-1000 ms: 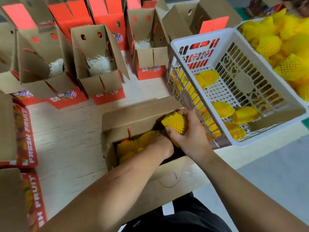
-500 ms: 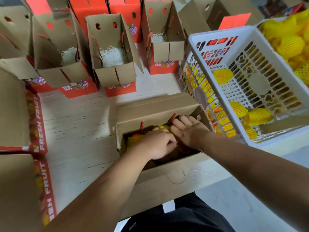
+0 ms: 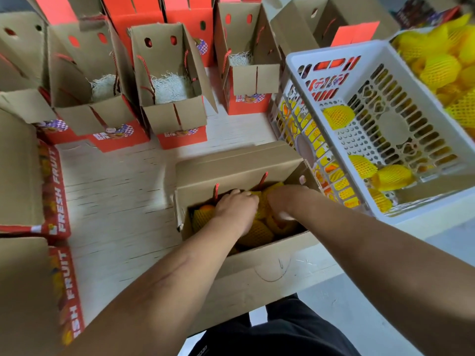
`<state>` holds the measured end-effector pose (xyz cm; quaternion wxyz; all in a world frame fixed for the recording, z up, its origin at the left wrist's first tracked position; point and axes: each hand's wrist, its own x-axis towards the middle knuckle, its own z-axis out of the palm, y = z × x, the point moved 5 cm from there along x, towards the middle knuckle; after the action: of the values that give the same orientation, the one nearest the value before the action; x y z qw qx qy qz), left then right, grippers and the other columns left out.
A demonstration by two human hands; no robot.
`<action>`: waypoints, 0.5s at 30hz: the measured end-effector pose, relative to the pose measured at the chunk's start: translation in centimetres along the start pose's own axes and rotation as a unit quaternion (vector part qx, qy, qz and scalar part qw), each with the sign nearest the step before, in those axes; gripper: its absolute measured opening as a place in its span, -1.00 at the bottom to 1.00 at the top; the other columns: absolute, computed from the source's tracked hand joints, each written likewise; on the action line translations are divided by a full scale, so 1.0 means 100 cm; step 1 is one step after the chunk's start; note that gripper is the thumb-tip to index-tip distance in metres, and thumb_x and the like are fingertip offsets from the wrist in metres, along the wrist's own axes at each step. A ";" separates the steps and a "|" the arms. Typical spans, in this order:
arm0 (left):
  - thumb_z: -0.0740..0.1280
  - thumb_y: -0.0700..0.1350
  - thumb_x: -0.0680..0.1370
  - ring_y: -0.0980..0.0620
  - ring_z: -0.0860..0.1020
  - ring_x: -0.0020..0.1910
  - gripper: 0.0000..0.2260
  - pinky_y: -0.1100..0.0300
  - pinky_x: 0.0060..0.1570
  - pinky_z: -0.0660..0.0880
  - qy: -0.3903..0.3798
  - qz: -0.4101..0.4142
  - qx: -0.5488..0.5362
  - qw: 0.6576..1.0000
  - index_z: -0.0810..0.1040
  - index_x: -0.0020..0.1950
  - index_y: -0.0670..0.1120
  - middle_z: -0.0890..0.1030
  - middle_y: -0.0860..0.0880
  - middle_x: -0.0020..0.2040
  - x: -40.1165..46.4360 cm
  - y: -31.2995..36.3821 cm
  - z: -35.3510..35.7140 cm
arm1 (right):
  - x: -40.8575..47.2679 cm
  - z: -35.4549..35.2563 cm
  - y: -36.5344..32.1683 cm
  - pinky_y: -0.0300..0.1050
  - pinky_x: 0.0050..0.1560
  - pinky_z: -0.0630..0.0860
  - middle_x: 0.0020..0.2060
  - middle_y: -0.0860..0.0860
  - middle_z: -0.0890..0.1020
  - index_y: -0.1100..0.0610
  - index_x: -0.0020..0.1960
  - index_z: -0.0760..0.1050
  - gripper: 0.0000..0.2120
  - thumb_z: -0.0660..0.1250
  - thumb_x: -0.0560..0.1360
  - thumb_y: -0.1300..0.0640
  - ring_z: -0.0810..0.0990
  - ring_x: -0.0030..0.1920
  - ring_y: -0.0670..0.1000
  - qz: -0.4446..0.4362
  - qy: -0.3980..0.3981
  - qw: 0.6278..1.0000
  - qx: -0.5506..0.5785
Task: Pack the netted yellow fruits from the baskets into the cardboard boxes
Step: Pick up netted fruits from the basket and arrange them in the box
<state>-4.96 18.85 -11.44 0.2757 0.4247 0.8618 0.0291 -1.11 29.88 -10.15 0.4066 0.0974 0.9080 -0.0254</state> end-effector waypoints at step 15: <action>0.21 -0.02 0.67 -0.19 0.59 0.13 -0.82 -0.06 0.18 0.47 0.031 -0.071 -0.165 0.983 0.49 -0.11 0.01 0.65 -0.05 0.01 -0.015 0.017 -0.025 | -0.066 -0.014 -0.003 -0.11 0.04 0.46 0.13 0.15 0.63 0.14 0.24 0.52 -0.76 0.22 0.61 0.24 0.60 0.14 0.17 -0.071 0.179 0.946 0.262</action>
<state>-4.29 19.25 -8.14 0.3169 0.3097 0.8813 0.1645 2.08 28.74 -4.33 0.1950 0.1385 0.9317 -0.2733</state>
